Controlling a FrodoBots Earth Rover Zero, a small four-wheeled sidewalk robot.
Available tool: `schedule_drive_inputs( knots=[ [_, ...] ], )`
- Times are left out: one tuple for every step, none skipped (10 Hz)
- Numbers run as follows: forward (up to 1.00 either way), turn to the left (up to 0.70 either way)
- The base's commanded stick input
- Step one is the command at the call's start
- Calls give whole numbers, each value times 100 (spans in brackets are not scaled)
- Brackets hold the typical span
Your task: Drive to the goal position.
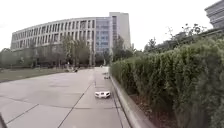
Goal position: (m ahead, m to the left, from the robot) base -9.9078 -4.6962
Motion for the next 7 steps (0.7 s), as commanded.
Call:
schedule_drive_inputs(
  knots=[
    [0,0],
    [0,0],
    [0,0],
    [0,0],
    [-21,0],
    [-70,0],
    [-70,0]
  ],
)
